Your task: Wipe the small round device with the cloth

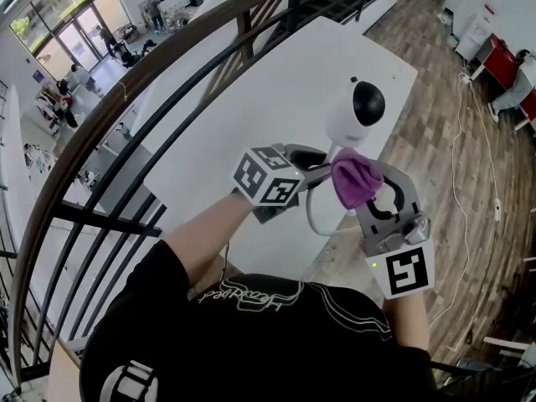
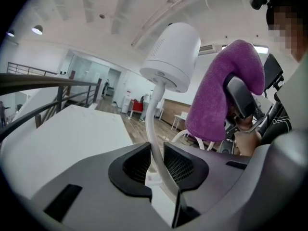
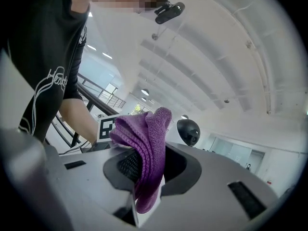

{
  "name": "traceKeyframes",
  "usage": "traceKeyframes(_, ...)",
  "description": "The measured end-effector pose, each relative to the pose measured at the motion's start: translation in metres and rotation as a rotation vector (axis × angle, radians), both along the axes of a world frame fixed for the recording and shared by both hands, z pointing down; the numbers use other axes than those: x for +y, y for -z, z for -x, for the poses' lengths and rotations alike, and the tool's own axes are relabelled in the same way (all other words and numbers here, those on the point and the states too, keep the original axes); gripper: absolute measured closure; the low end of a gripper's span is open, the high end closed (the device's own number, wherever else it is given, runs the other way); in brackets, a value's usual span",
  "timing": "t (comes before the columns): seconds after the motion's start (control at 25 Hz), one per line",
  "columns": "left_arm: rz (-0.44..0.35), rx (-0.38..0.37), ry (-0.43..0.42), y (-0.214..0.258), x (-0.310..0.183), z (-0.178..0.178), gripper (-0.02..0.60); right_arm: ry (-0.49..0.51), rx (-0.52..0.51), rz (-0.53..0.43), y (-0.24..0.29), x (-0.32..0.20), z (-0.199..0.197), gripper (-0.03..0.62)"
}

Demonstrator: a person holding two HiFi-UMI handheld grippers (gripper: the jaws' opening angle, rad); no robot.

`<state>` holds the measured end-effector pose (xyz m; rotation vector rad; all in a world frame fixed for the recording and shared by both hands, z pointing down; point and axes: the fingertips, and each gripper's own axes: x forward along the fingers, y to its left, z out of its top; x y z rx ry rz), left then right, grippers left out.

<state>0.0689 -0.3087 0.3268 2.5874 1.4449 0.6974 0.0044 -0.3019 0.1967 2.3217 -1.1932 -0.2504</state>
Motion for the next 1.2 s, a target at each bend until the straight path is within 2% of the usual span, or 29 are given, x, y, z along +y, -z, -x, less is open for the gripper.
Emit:
traceKeyframes(0.16,-0.010,-0.001,-0.015,0.001,0.003,0.000,0.495,-0.032,-0.002,-0.051,0.016,0.016,0.002,0.533)
traceKeyframes(0.32,-0.007,0.005,-0.081,-0.005,-0.013,-0.001,0.492,-0.116,-0.002,-0.094,0.022,0.005,-0.004,0.533)
traceKeyframes(0.6,0.007,0.017,-0.190,-0.009,-0.035,-0.001,0.485,-0.366,0.076,-0.146,0.044,-0.019,-0.012,0.533)
traceKeyframes(0.84,0.072,-0.021,-0.291,-0.007,-0.032,0.001,0.486,-0.584,0.114,-0.143,0.059,-0.023,-0.015,0.533)
traceKeyframes(1.0,0.084,-0.031,-0.332,-0.010,-0.037,-0.002,0.486,-0.651,0.126,-0.114,0.061,-0.038,-0.022,0.533)
traceKeyframes(1.2,0.088,-0.040,-0.373,-0.013,-0.041,-0.002,0.486,-0.713,0.170,-0.029,0.066,-0.058,-0.028,0.533)
